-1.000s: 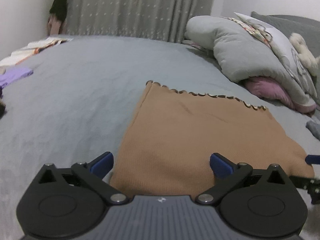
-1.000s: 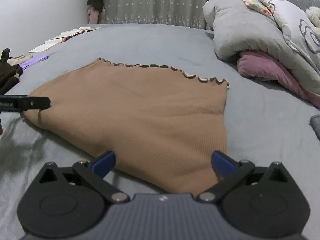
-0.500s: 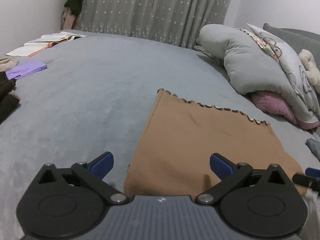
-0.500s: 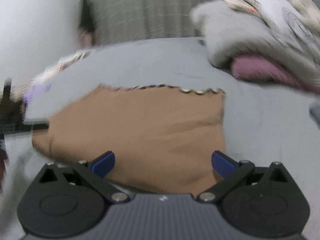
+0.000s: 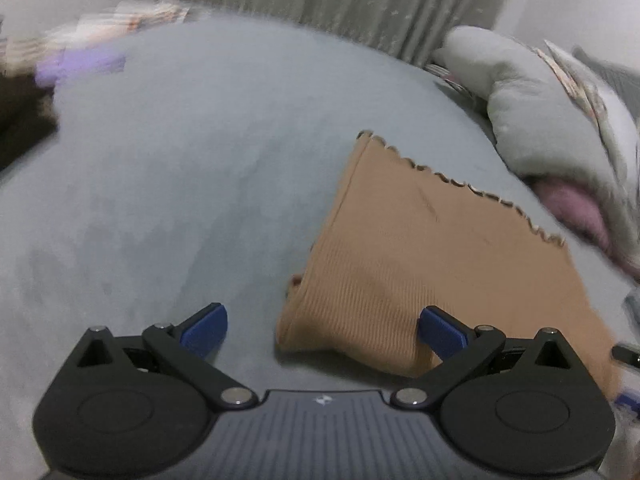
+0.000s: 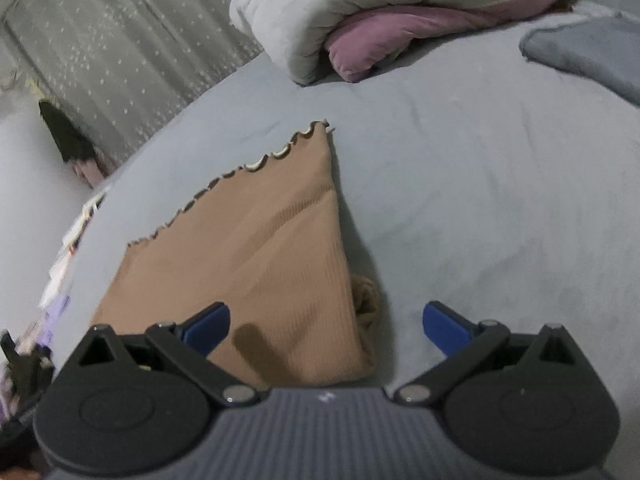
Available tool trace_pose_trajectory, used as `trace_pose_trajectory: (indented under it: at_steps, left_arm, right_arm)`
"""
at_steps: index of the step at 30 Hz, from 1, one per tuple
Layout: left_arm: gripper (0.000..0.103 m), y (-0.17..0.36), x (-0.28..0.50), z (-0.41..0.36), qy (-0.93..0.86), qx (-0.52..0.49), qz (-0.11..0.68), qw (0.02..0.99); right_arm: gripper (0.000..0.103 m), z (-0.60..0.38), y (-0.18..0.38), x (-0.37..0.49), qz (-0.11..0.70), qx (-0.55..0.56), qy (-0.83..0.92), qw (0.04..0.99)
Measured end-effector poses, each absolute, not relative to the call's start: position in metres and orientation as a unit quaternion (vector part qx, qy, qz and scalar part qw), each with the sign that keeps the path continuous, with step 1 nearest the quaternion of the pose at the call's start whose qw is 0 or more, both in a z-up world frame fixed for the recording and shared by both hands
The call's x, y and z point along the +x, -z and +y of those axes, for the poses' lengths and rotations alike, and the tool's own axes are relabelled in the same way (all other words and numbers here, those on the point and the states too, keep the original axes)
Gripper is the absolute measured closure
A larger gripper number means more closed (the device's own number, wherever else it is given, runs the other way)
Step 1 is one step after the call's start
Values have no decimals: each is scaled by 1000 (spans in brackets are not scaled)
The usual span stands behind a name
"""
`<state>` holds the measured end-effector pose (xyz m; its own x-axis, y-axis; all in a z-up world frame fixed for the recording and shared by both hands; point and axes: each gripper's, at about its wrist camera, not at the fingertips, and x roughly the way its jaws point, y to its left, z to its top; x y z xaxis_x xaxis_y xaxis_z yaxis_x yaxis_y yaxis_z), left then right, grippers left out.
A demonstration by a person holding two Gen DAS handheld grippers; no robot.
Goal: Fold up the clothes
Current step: 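Lower both grippers onto the folded sweater's plain edge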
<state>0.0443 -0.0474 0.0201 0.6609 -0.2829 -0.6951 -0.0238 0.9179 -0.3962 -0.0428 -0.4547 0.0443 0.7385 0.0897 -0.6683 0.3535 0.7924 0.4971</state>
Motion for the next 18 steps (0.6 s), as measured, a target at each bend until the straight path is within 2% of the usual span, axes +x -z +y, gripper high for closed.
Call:
trace_pose_trajectory:
  at_steps: [5, 18]
  left_arm:
    - [0, -20, 45, -34, 85, -257, 418, 867]
    - [0, -10, 41, -15, 108, -400, 445, 794]
  right_arm:
    - [0, -471, -35, -50, 335, 416, 43, 845]
    - [0, -469, -23, -47, 330, 461, 34, 823]
